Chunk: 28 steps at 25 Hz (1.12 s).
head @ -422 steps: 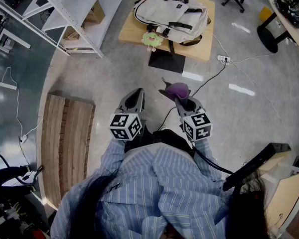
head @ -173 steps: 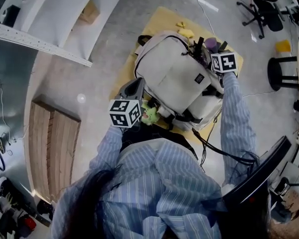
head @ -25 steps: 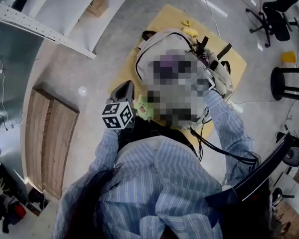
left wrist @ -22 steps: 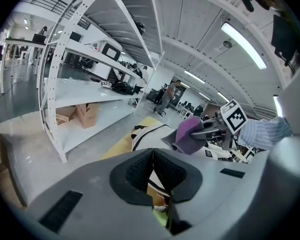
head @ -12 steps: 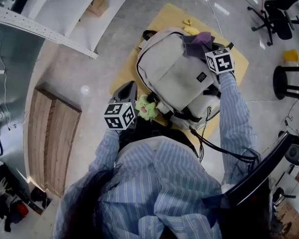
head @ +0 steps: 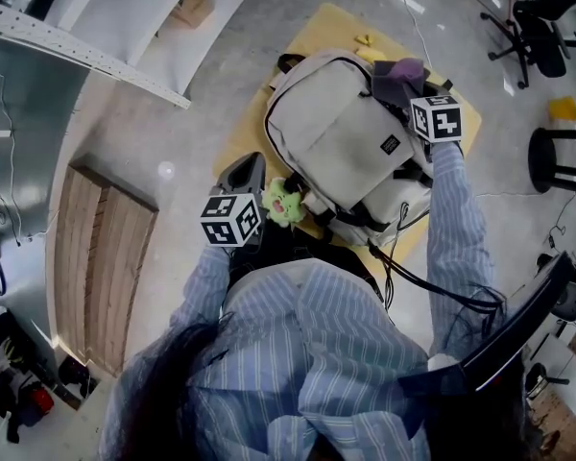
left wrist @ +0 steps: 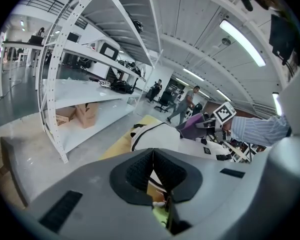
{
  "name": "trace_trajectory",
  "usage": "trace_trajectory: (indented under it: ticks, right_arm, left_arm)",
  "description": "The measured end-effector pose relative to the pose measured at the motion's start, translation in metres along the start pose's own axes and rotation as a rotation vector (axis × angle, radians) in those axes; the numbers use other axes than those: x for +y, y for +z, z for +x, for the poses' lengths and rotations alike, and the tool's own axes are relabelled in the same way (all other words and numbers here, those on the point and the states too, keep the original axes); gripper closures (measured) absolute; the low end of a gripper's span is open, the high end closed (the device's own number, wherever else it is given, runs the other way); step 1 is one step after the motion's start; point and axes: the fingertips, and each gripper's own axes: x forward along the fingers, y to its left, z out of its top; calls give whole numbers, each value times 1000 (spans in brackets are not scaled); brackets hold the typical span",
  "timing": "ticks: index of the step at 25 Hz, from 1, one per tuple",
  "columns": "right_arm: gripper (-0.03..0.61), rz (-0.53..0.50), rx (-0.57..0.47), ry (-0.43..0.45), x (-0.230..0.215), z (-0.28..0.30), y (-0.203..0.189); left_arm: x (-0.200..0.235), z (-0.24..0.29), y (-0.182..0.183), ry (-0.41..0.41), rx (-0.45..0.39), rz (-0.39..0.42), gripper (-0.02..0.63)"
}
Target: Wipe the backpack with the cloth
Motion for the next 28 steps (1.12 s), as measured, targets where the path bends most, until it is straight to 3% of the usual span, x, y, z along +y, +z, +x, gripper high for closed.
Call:
trace_trajectory:
  ticks: [8,18,24,28]
  right_arm:
    - [537,-85,-144,230,107,-75,29]
    - [537,-68,-63,508,252,-130,-46]
    - [537,-92,18,556,291,-131,-87]
    - [537,-84,26,483,264,-117,-96]
  left_arm:
    - [-12,2,-6,-24,7,10,609]
    - [-32,2,-15,-61,10,31,609]
    - [-47,3,-21,-88,21,47,609]
    - [-56,3,-24,-101,25,58,609]
